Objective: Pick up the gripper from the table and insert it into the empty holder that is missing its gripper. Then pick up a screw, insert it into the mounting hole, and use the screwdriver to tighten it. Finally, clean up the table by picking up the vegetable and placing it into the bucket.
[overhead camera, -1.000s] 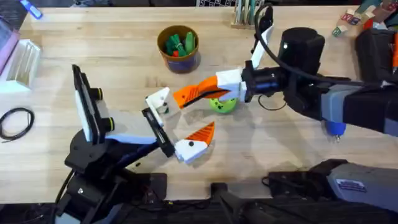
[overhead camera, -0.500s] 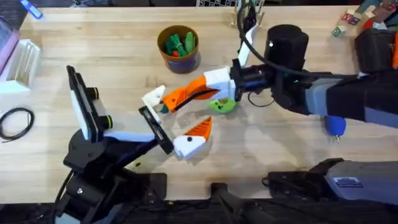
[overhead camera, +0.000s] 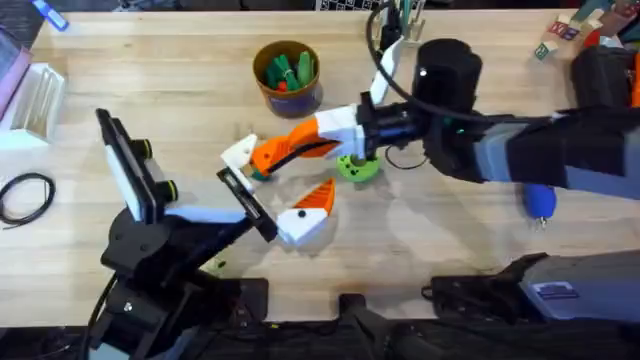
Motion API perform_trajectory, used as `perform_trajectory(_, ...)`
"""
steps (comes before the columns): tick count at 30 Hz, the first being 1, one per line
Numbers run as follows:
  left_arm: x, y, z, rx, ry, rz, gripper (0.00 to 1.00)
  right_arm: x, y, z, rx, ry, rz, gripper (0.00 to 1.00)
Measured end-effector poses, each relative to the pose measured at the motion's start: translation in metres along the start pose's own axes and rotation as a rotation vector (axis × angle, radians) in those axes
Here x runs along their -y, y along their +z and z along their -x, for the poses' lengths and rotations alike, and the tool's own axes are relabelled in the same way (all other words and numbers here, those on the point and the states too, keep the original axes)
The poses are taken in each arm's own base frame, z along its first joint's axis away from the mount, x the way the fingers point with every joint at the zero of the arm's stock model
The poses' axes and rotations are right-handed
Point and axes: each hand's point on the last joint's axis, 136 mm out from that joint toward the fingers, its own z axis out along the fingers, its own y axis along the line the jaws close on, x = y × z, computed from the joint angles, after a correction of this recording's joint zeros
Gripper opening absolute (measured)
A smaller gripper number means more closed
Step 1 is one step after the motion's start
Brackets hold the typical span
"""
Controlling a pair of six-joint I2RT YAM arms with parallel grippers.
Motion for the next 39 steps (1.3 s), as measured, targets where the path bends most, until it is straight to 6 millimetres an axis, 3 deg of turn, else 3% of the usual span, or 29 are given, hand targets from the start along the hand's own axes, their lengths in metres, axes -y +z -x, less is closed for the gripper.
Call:
perform_trajectory(5, 0.007, 0.0, -0.002, -0.009, -0.025, -0.039, 0.987, 0.01, 0.023, 0.004, -0.001, 0.036, -0.009, 0.009)
perform_trajectory(17, 0.002, 0.001, -0.003, -0.016, -0.048, -0.015, 0.988, 0.014, 0.028, 0.009, 0.012, 0.089, 0.004, 0.029)
perform_trajectory(19, 0.003, 0.001, -0.003, -0.016, -0.047, -0.018, 0.987, 0.014, 0.028, 0.009, 0.011, 0.072, 0.004, 0.117)
perform_trajectory(23, 0.015, 0.0, -0.004, -0.023, -0.031, -0.084, 0.988, 0.021, 0.029, 0.006, -0.007, 0.027, -0.003, 0.634)
perform_trajectory(25, 0.021, 0.0, -0.005, -0.029, -0.025, -0.118, 0.988, 0.02, 0.029, 0.004, -0.023, -0.004, 0.009, 0.742)
perform_trajectory(32, 0.027, -0.001, -0.005, -0.031, -0.015, -0.153, 0.987, 0.009, 0.014, 0.015, -0.012, -0.113, 0.06, 0.937)
perform_trajectory(39, 0.028, -0.001, -0.006, -0.032, -0.013, -0.158, 0.987, 0.012, 0.0, 0.027, 0.025, -0.229, 0.055, 0.954)
